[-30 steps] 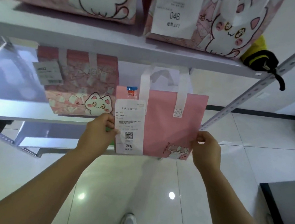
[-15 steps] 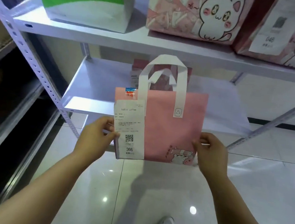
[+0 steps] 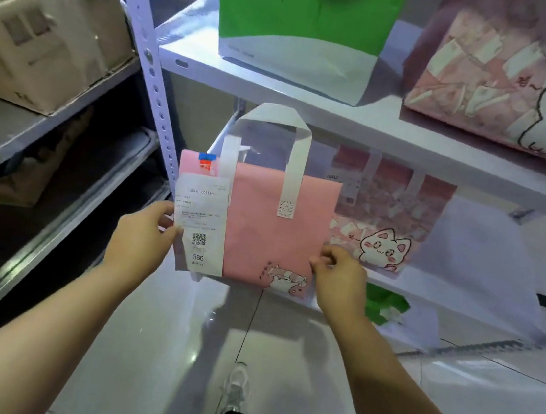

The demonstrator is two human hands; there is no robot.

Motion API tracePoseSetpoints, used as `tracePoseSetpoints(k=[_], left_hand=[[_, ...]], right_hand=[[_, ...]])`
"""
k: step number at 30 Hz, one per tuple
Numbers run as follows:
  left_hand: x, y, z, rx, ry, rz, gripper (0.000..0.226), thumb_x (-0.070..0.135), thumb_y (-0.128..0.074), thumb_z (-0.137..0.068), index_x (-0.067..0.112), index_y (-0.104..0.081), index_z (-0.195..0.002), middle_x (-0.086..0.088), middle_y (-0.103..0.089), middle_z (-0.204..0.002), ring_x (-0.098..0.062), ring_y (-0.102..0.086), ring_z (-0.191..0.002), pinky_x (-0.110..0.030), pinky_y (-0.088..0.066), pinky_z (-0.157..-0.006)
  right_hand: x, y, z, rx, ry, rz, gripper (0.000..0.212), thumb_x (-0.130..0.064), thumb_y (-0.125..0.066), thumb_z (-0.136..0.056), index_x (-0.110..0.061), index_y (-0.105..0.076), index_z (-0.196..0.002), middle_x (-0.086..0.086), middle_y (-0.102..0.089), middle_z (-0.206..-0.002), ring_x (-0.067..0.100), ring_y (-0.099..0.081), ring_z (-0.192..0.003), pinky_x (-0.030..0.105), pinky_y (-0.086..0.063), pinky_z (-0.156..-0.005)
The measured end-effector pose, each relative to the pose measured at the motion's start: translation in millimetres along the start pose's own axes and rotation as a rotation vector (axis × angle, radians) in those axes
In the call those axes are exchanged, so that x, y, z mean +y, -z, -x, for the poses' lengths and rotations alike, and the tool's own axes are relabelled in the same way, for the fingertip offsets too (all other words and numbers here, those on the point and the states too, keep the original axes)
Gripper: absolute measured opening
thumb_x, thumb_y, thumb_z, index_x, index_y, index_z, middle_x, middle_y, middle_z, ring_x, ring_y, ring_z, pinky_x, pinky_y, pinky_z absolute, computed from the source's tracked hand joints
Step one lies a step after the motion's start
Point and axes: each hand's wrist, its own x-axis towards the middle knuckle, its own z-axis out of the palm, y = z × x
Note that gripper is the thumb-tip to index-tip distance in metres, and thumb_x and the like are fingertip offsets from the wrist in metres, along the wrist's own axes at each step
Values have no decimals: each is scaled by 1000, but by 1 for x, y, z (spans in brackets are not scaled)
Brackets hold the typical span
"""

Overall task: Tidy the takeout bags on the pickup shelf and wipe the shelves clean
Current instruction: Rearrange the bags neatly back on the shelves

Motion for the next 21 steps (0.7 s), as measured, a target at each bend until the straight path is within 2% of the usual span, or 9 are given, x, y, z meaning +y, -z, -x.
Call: tracePoseSetpoints(k=[2, 5, 10, 14, 18, 21], left_hand=[[-2, -3, -18, 4, 18, -13, 27, 17, -62, -79, 31, -65, -102, 7, -67, -83, -13, -60, -75, -28, -42, -63], [-2, -11, -44, -11, 43, -15, 29, 14, -61, -78, 29, -66, -103, 7, -68, -86, -9, -60, -75, -26, -43, -66], [-3, -28, -79, -31, 85, 25, 34, 8, -62, -79, 25, -66, -108, 2, -70, -97, -16, -64, -87, -28, -47, -79], [-7, -42, -99, -87, 88, 35, 39, 4, -60, -78, 30, -65, -107, 6, -68, -95, -10, -62, -83, -20, -41, -70], [-12, -51, -114, -170, 64, 68, 46, 4, -59, -77, 36, -61, -110, 10, -67, -97, -8, -62, -89, -22, -43, -73], [-16, -54, -128, -218, 33, 88, 54, 4, -61, -77, 39, -56, -117, 14, -65, -99, -4, -59, -89, -13, -39, -68]], right_hand=[[-7, -14, -21, -29, -22, -22, 14, -10, -58, -88, -13, -67, -97, -1, -66, -84, 13, -57, -70, 23, -39, -61], [-11, -31, -48, -83, -51, -70, 17, -7, -56, -87, -11, -65, -101, 3, -67, -89, 12, -56, -69, 20, -38, -54], [-12, -56, -79, -221, -85, -98, 30, -2, -54, -84, -12, -60, -112, 3, -68, -99, 19, -63, -88, 30, -51, -79], [-13, -69, -91, -233, -108, -114, 35, 1, -54, -82, -15, -57, -113, 3, -67, -103, 20, -63, -91, 38, -52, -87], [-15, -78, -96, -205, -101, -164, 42, 5, -52, -78, -17, -56, -113, 7, -64, -105, 26, -61, -98, 45, -50, -92], [-17, -85, -99, -160, -88, -119, 50, 5, -53, -77, -15, -55, -123, 14, -61, -116, 28, -59, -105, 39, -47, -97]])
